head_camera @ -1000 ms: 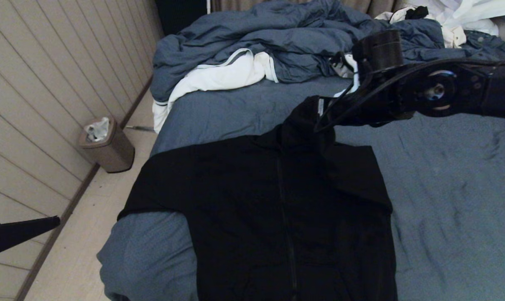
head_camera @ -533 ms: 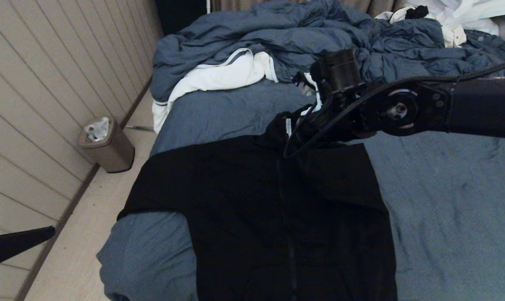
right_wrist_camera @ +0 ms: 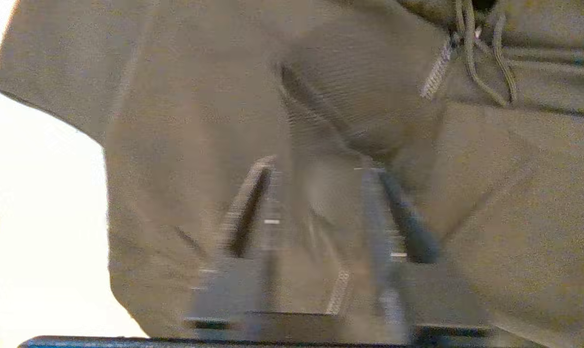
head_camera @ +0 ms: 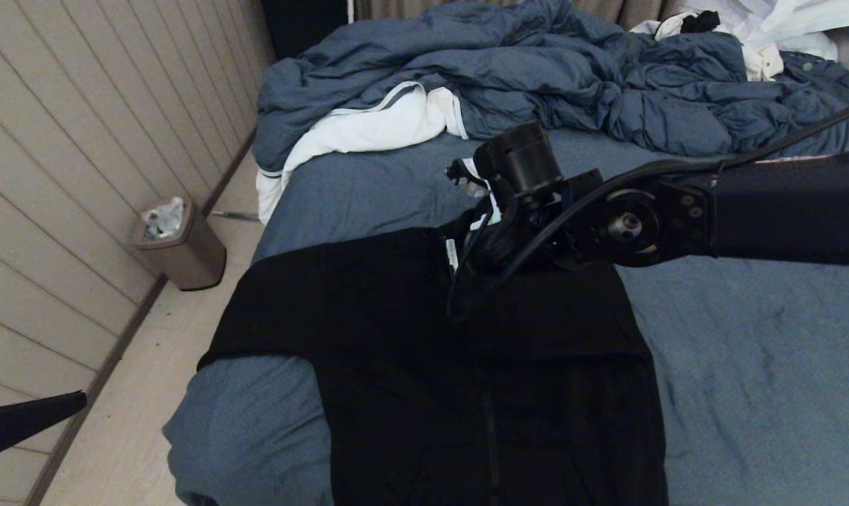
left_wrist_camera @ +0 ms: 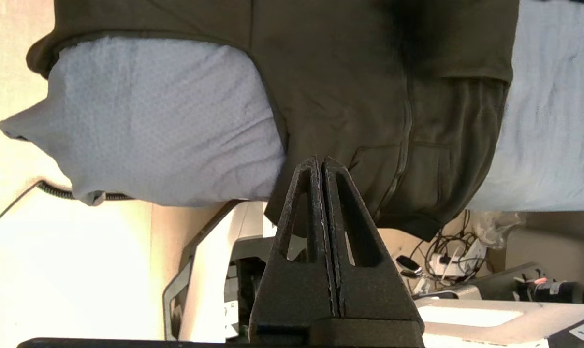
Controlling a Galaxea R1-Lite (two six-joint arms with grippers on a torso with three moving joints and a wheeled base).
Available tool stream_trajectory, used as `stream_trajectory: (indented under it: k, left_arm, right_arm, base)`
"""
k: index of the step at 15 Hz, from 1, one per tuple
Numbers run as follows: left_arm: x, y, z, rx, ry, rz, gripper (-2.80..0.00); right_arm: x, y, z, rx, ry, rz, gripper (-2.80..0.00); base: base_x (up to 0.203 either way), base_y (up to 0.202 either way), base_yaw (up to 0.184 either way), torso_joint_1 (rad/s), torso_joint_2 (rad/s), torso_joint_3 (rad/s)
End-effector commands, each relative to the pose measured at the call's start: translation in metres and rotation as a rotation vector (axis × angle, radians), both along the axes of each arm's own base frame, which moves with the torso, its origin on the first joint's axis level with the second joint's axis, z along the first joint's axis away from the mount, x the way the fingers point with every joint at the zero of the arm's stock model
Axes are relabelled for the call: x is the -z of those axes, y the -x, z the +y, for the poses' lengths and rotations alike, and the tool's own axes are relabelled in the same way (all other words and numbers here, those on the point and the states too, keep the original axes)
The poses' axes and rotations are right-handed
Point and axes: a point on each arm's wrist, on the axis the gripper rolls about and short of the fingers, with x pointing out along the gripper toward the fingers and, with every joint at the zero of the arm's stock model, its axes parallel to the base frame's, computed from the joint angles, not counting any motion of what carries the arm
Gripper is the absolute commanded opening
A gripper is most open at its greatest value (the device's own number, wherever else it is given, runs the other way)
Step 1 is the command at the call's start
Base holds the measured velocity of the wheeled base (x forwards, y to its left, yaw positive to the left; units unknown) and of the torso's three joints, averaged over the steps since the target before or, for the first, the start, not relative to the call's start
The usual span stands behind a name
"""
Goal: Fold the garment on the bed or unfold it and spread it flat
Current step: Fold the black sweatshirt
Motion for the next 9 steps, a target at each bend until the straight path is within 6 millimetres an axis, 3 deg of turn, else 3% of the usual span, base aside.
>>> stream_trajectory:
  k: [1, 7, 8, 9]
  left_arm:
    - [0.0, 0.001, 0.0, -0.001, 0.005, 0.002, -2.8]
    - [0.0, 0.001, 0.0, 0.001, 0.007, 0.004, -2.8]
    - [0.0, 0.002, 0.0, 0.0, 0.009, 0.003, -2.8]
    - [0.0, 0.003, 0.001, -0.003, 0.013, 0.002, -2.8]
  right_arm:
    - [0.004, -0.001, 0.003, -0.004, 0.009, 0.008, 0.0]
    - [0.001, 0.001, 0.003, 0.0, -0.004, 0.001, 0.0]
    - [0.008, -0.003, 0.003, 0.012, 0.01, 0.016, -2.8]
    - [0.019, -0.008, 0.005, 0.024, 0.032, 0.037, -2.8]
  base:
    - [0.0, 0.0, 0.0, 0.0, 0.0, 0.0]
    - [0.0, 0.0, 0.0, 0.0, 0.0, 0.0]
    - [0.0, 0.0, 0.0, 0.0, 0.0, 0.0]
    - [0.0, 0.0, 0.0, 0.0, 0.0, 0.0]
